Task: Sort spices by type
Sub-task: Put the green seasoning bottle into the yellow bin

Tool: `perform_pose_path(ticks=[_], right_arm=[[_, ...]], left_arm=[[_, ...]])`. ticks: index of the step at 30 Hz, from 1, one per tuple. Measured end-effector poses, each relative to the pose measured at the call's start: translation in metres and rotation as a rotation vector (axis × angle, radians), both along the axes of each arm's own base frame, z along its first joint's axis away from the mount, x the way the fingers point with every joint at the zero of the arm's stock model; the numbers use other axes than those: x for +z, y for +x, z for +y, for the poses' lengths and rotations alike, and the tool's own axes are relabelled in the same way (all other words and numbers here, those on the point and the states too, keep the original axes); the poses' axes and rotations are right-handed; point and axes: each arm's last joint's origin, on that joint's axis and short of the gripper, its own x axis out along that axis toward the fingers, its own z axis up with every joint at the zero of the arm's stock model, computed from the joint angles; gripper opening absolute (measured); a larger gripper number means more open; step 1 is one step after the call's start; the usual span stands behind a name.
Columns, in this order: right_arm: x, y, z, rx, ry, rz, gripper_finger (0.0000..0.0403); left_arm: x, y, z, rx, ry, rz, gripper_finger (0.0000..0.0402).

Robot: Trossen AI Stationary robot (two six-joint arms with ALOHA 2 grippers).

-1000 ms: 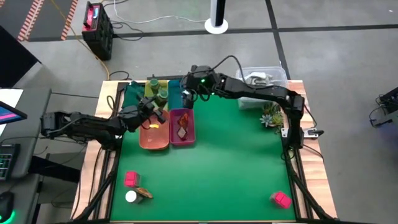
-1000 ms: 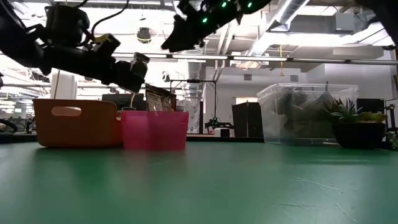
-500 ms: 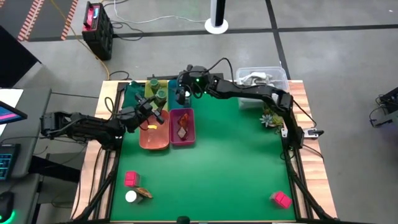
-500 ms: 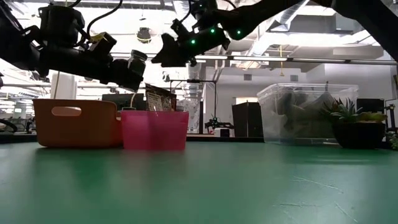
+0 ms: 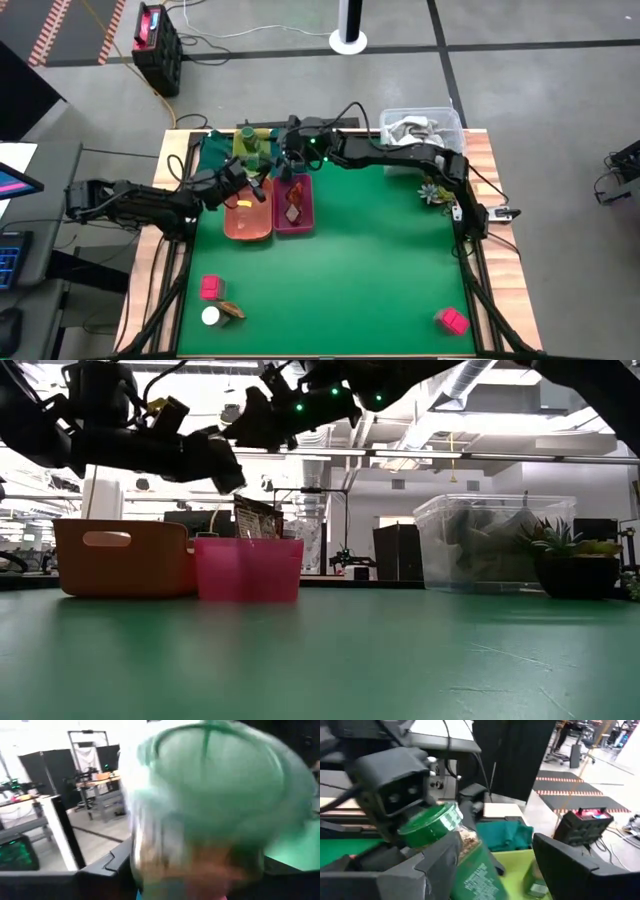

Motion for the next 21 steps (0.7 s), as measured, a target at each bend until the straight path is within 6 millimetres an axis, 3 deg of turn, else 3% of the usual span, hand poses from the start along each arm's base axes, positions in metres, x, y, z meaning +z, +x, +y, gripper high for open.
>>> perform_pose_path(ticks=[21], right_arm=[[-0.0003, -0.0004, 0.0025, 0.011, 0.016, 0.053, 0.0285]], left_arm=[[0.0031, 0.0016, -0.001, -0.008, -0.006, -0.023, 0.0194]])
